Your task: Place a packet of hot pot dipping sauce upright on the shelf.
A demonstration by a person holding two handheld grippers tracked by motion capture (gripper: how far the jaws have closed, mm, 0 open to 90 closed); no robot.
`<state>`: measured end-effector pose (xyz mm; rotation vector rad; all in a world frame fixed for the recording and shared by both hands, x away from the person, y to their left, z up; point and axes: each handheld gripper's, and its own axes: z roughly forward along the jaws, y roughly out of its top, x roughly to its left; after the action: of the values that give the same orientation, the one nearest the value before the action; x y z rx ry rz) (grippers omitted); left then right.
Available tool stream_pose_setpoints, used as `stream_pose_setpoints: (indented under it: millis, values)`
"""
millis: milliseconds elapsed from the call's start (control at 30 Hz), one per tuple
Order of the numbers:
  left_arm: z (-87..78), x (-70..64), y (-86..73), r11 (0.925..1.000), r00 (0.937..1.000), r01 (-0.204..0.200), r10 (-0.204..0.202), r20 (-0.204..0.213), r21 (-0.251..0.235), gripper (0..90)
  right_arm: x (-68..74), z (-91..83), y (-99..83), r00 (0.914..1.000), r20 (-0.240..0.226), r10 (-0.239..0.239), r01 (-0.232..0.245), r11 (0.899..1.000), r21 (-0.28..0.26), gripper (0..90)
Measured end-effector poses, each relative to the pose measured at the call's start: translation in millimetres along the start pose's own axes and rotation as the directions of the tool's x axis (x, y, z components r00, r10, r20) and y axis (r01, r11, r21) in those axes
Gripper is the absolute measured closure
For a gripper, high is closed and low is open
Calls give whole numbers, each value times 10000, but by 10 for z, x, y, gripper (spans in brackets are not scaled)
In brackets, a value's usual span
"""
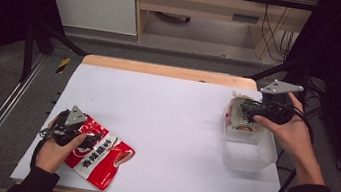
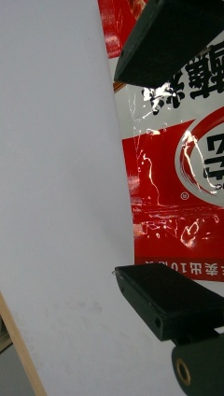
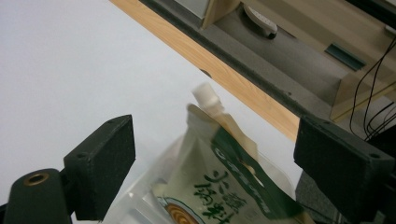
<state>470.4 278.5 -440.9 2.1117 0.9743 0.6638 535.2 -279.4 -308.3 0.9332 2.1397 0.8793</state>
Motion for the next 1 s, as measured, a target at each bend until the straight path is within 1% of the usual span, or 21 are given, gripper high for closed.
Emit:
stream_pose_setpoints:
  millis: [67, 167, 233, 267, 300, 367, 433, 467, 533, 567, 633, 667, 733, 767, 867, 1000]
  values:
    - [-10, 8, 3, 10000, 10000, -12, 12, -36, 20, 69, 84, -13, 57, 9999, -1, -159, 159, 9998, -148, 134]
    - [-39, 29, 5, 10000, 10000, -28, 28, -92, 89, 69, 238, -23, 146, 9996, -149, -257, 251, 9989, -392, 139]
    - [-52, 37, 7, 10000, 9998, -30, 32, -175, 81, 67, 361, -24, 200, 9988, -262, -414, 399, 9976, -561, 143]
    - [-60, 45, 8, 9998, 9996, -124, 128, -258, 161, 66, 431, -24, 225, 9985, -311, -443, 421, 9969, -669, 146]
    - [-66, 49, 6, 9996, 9992, -184, 192, -349, 227, 62, 500, -18, 248, 9981, -406, -462, 429, 9961, -775, 152]
    - [-78, 58, -8, 9995, 9989, -203, 213, -419, 232, 56, 651, 19, 285, 9965, -646, -532, 481, 9958, -781, 151]
    - [-100, 68, -28, 9997, 9988, -125, 135, -473, 230, 54, 836, 84, 317, 9927, -978, -708, 616, 9936, -942, 151]
    - [-114, 75, -40, 9997, 9988, -100, 110, -475, 214, 53, 897, 109, 323, 9912, -1084, -762, 658, 9931, -968, 152]
    - [-152, 90, -69, 9997, 9984, -113, 126, -545, 238, 51, 1078, 199, 325, 9872, -1360, -830, 689, 9921, -1047, 156]
    - [-171, 101, -84, 9996, 9982, -153, 167, -579, 241, 51, 1153, 241, 318, 9854, -1515, -779, 616, 9921, -1093, 159]
    - [-198, 113, -112, 9999, 9984, -35, 43, -568, 143, 50, 1273, 308, 301, 9824, -1708, -751, 571, 9925, -1082, 163]
    - [-217, 123, -124, 9999, 9984, -7, 16, -557, 157, 50, 1332, 345, 289, 9806, -1809, -760, 576, 9928, -1049, 165]
    - [-248, 141, -148, 9997, 9980, 72, -58, -623, 222, 49, 1456, 419, 251, 9782, -1985, -615, 449, 9952, -870, 167]
    - [-262, 152, -160, 9995, 9978, 190, -173, -636, 264, 49, 1495, 441, 237, 9783, -1994, -571, 422, 9960, -784, 166]
    - [-287, 168, -183, 9992, 9969, 297, -276, -742, 273, 49, 1644, 532, 154, 9772, -2098, -338, 203, 9976, -664, 168]
    - [-316, 188, -208, 9993, 9949, 274, -247, -980, 258, 49, 1775, 612, 62, 9783, -2070, -48, -62, 9986, -523, 165]
